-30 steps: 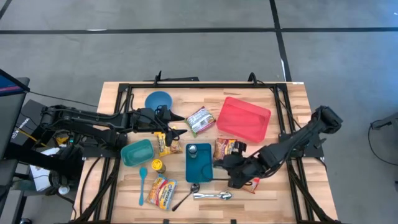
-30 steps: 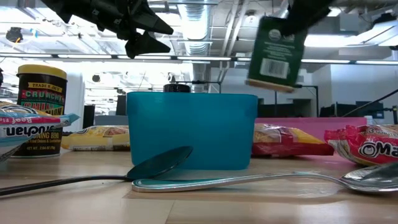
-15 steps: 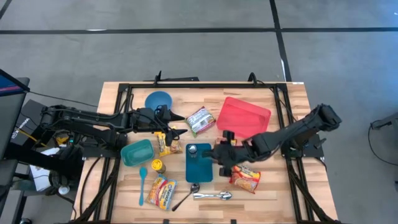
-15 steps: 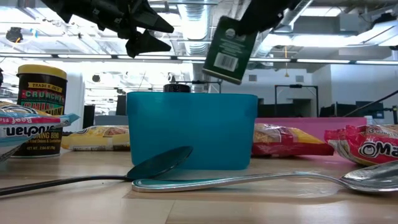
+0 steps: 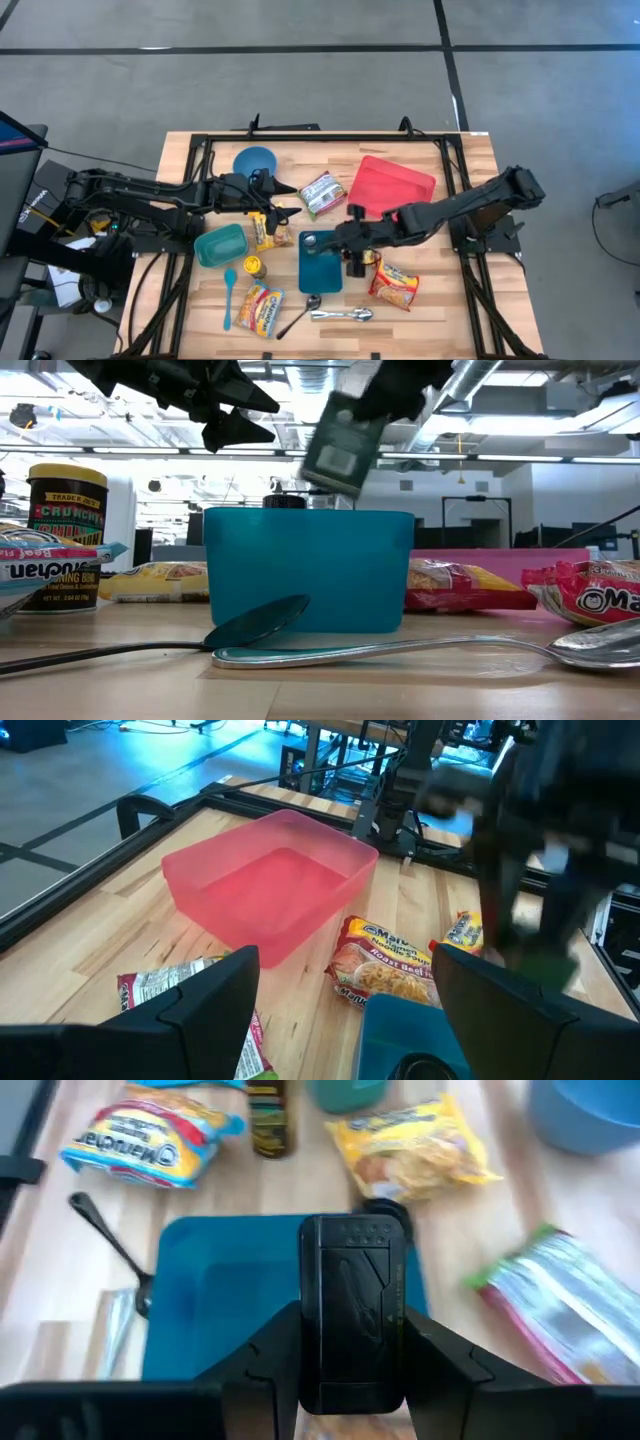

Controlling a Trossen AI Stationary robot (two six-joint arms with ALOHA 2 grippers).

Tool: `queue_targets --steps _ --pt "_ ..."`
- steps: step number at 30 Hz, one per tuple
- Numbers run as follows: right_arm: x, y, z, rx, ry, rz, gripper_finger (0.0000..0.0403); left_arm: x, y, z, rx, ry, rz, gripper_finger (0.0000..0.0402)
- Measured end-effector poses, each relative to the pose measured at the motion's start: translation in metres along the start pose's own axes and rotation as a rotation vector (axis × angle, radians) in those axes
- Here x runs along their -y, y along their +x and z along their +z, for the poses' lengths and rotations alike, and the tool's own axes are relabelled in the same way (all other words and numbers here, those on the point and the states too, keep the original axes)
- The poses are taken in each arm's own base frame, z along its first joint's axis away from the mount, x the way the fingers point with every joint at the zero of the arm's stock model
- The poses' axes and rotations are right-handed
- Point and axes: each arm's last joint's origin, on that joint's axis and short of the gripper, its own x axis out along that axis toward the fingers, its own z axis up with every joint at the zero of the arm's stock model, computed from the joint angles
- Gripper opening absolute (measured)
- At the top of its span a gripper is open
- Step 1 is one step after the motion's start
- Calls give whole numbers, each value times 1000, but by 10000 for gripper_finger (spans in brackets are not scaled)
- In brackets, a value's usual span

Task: Pick & Place Food Item
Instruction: Put the black seasoning can into the blue bin

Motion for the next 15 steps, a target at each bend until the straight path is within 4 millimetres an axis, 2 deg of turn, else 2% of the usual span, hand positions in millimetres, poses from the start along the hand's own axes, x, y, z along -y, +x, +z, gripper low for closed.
queue_targets --steps 2,4,6,11,15 --pt "0 6 -7 -55 -19 -2 126 0 0 0 1 0 -1 292" --pt "0 17 -3 -38 -10 7 126 0 0 0 1 0 -1 292" --pt "1 25 -14 -117 -25 -9 126 0 0 1 6 -1 -1 292" --pt "2 39 -11 -90 -13 -2 126 1 4 0 13 -2 -3 292" --pt "4 52 -17 -131 -14 -14 126 1 6 -2 2 0 -1 292"
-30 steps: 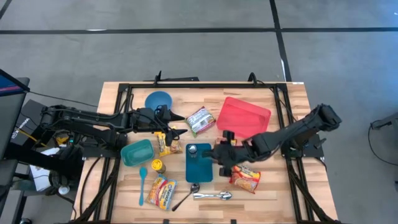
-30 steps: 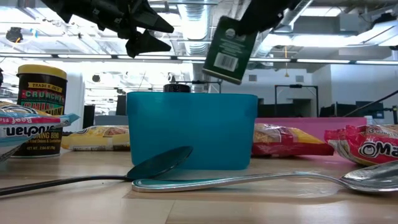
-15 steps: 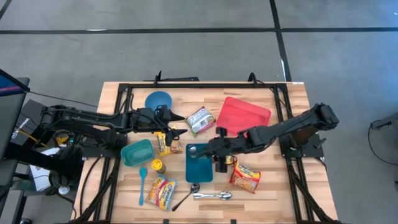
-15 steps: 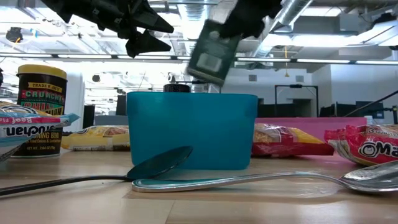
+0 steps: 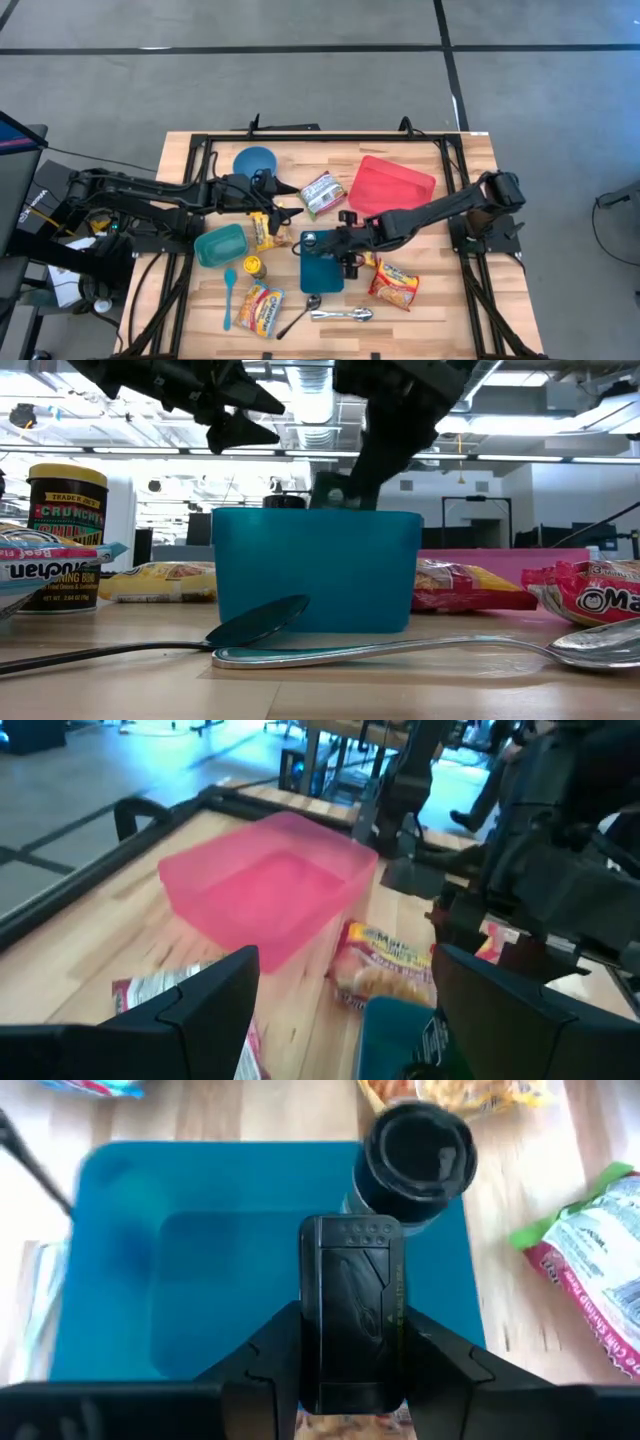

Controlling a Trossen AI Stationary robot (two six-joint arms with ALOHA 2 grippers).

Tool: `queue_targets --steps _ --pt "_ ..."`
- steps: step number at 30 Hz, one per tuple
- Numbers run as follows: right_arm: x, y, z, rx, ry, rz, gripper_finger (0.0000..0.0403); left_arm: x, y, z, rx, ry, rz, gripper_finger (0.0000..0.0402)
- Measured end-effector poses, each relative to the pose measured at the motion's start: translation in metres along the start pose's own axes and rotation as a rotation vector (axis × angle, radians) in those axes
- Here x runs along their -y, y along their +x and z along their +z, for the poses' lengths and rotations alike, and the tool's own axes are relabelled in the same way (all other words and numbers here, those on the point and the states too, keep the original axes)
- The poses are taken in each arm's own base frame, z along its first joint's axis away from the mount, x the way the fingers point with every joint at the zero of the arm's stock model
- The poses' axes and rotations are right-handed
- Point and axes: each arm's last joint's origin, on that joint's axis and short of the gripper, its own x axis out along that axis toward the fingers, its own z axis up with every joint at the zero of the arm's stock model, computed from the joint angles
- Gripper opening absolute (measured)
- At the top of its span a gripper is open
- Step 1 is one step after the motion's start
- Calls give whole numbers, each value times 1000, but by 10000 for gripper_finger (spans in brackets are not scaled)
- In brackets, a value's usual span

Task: Pick & Place Food Item
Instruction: Put the black seasoning can into the blue bin

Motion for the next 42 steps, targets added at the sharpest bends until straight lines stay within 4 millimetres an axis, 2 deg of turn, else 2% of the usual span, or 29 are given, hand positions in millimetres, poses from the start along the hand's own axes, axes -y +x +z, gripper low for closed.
queue_targets --steps 28,39,42 --pt "-4 5 -1 0 -8 5 126 0 0 0 4 -1 0 292" --pt "-10 27 -7 -33 -18 7 126 0 0 0 4 -1 0 292" --pt "-10 27 -9 -49 -22 -3 126 0 0 0 4 -1 0 292"
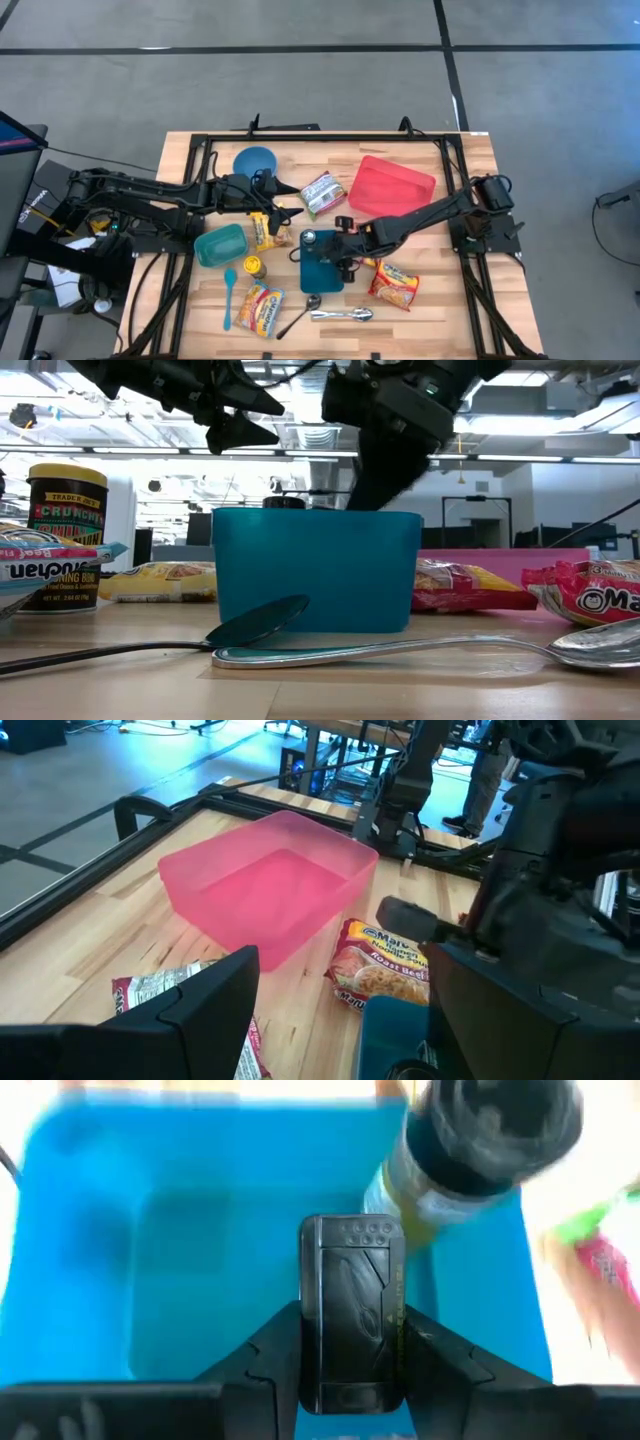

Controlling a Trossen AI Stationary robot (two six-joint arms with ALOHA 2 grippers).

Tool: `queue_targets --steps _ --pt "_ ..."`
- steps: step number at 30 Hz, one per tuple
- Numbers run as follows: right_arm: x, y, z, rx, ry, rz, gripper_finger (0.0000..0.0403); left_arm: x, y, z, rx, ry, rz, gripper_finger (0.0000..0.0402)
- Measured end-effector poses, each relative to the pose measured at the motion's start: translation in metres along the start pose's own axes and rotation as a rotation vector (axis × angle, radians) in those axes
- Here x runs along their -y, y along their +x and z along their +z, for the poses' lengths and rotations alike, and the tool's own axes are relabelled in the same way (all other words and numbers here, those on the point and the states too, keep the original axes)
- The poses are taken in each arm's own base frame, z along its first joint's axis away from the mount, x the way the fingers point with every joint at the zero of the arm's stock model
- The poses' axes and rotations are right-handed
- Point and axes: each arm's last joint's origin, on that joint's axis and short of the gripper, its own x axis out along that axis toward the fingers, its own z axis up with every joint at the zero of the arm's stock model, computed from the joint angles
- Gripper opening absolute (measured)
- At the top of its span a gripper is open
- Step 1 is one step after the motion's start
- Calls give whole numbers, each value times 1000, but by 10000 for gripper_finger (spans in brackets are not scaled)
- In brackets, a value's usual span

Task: Pick & Place Food Item
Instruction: Put the black seasoning can into the blue bin

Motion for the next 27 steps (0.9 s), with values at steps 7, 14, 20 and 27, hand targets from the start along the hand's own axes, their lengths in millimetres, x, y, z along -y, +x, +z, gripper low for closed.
queue_targets --steps 7,14,20,27 --pt "0 0 0 -1 1 2 126 0 0 0 1 0 0 292" --pt "0 0 0 1 2 -1 183 0 0 0 0 0 0 292" --pt "0 0 1 6 2 0 202 0 0 0 0 0 0 292" --pt "0 0 1 8 3 1 194 0 0 0 0 0 0 292"
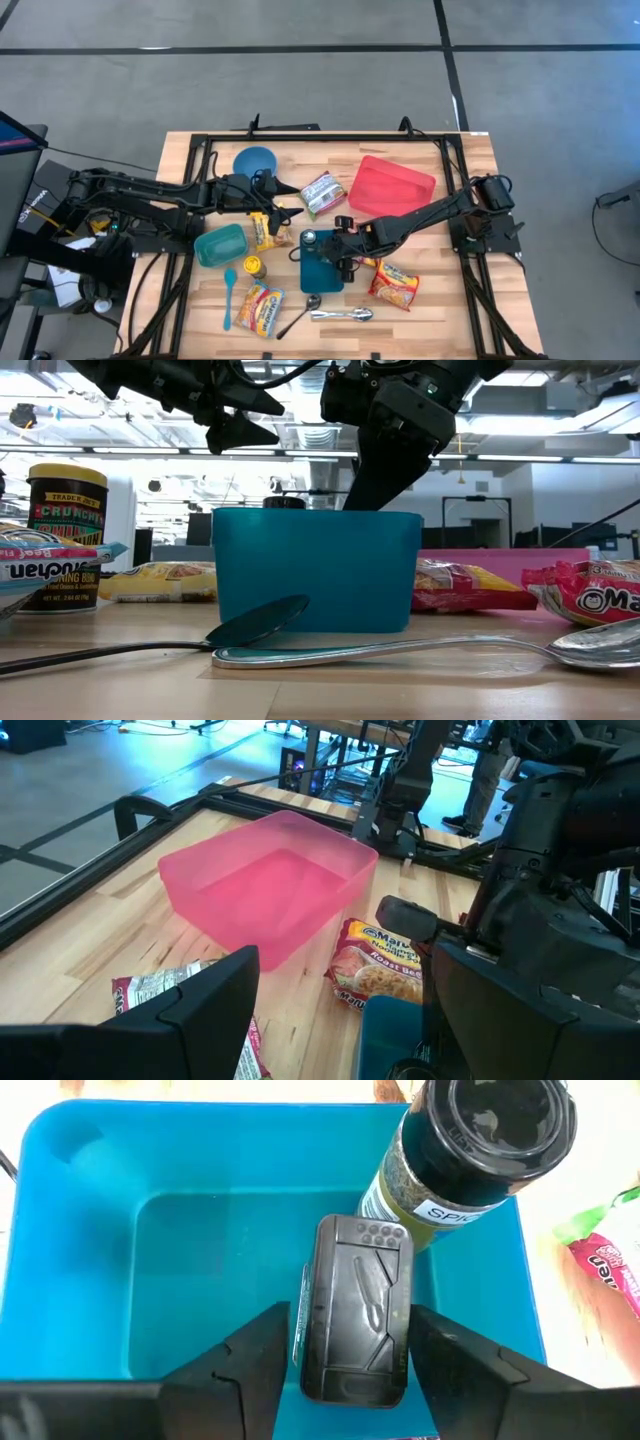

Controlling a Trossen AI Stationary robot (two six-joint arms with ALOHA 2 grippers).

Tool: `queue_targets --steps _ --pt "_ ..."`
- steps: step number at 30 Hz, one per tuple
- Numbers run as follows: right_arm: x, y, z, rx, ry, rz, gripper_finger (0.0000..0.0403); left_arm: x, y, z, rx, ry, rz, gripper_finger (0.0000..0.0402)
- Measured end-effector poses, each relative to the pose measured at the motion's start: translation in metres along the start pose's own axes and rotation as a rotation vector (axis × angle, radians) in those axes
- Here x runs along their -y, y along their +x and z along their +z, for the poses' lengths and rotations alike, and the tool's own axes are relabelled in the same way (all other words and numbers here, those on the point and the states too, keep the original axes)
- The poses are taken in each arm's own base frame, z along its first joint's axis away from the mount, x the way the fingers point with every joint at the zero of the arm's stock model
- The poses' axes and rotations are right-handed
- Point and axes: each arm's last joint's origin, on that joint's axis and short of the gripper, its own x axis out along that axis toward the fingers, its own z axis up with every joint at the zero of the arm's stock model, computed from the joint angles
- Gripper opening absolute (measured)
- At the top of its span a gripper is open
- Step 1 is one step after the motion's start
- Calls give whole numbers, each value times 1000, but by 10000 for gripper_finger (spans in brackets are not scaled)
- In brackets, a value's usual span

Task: Pick & Place Food Item
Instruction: Put the black seasoning can into the blue bin, then put the yellow seasoning bottle into the blue bin

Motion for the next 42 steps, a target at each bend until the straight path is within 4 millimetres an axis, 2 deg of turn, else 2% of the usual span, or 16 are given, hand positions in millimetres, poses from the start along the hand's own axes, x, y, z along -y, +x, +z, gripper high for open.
queue_targets --steps 10,24,29,39,42 --pt "0 -5 3 12 3 2 183 0 0 0 0 0 0 292" --pt "-3 -31 12 42 -10 15 156 0 0 0 -1 0 0 292" --pt "-3 -41 13 52 -14 15 122 0 0 0 -1 0 0 292" --pt "0 -48 10 59 -43 -69 12 0 0 -1 -9 1 2 292" --pt "-3 -49 11 69 -60 -82 5 0 0 -1 -9 1 2 292"
